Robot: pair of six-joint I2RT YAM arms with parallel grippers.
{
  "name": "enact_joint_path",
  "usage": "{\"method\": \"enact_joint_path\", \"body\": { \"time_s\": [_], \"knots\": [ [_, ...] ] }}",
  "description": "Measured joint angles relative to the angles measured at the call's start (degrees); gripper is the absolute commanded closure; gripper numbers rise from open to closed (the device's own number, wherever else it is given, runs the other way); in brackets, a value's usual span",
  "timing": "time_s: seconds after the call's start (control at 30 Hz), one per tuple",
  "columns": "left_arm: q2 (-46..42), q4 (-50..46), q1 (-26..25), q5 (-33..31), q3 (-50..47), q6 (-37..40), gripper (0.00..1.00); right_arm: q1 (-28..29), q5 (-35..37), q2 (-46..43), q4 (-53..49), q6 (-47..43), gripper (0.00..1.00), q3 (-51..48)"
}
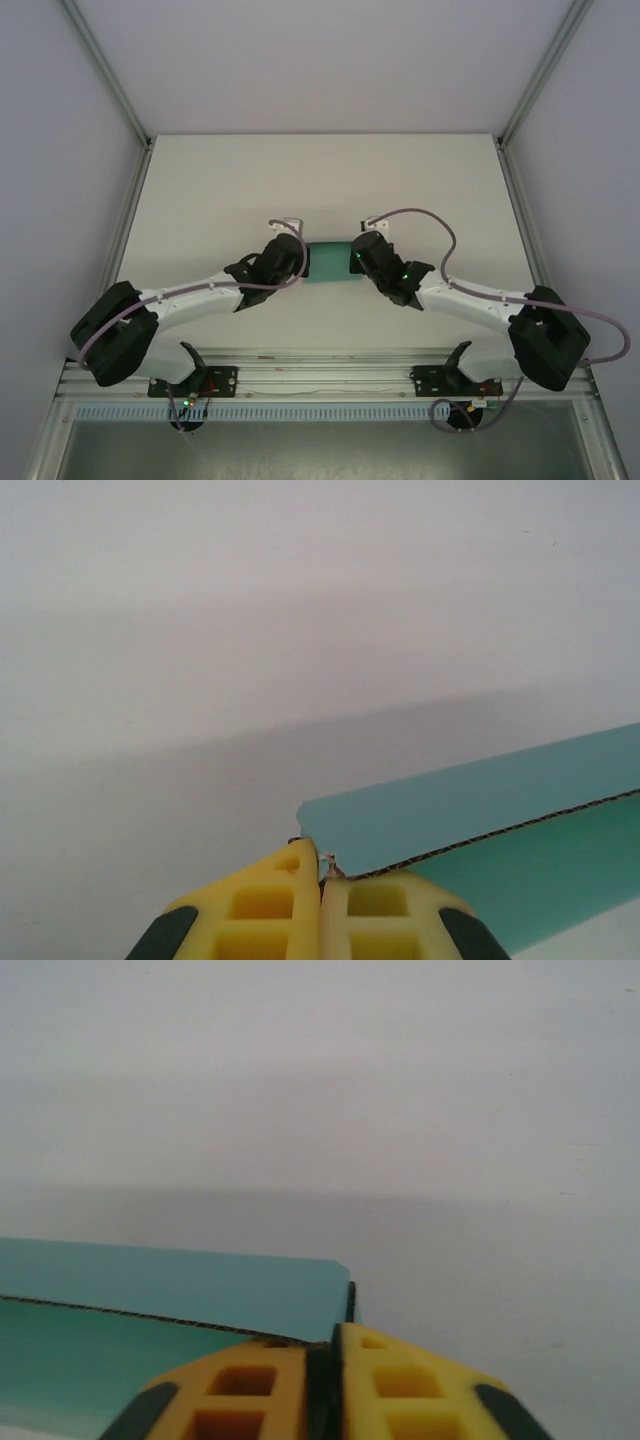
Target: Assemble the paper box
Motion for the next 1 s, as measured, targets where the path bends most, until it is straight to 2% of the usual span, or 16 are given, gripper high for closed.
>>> {"method": "enact_joint_path", "body": {
  "time_s": [0.07,0.23,0.37,0.47,0.7,0.83,0.9,1.0],
  "knots": [
    [0.3,0.7,-0.8,-1.1,-0.1,0.0,0.94,0.0,-0.8,-0.8,-1.0,0.5,0.74,0.0],
    [-0.7,2.2,-1.9,-1.9,-1.6,0.0,0.94,0.1,-3.5,-2.5,-3.7,1.2,0.64,0.2],
    [-2.7,2.8,-2.6,-1.9,-3.4,0.0,0.93,0.2,-5.5,-3.7,-6.4,1.7,0.49,1.2],
    [-3.5,3.0,-2.8,-1.9,-4.2,0.0,0.92,-0.2,-6.6,-5.2,-7.6,2.2,0.44,1.5],
    [-3.6,3.4,-3.4,-1.9,-4.4,0.2,0.92,-4.2,-9.8,-7.9,-8.6,4.0,0.42,3.1],
    [-3.6,3.4,-3.4,-1.9,-4.4,0.3,0.86,-6.3,-10.6,-8.4,-8.6,5.2,0.45,3.5],
    [-3.6,3.4,-3.5,-1.9,-4.4,0.2,0.89,-6.7,-11.0,-8.2,-8.7,5.7,0.46,3.5],
    [-3.6,3.4,-3.7,-1.9,-4.4,0.2,0.87,-6.8,-11.1,-7.1,-8.5,6.1,0.47,3.3]
  ]
}}
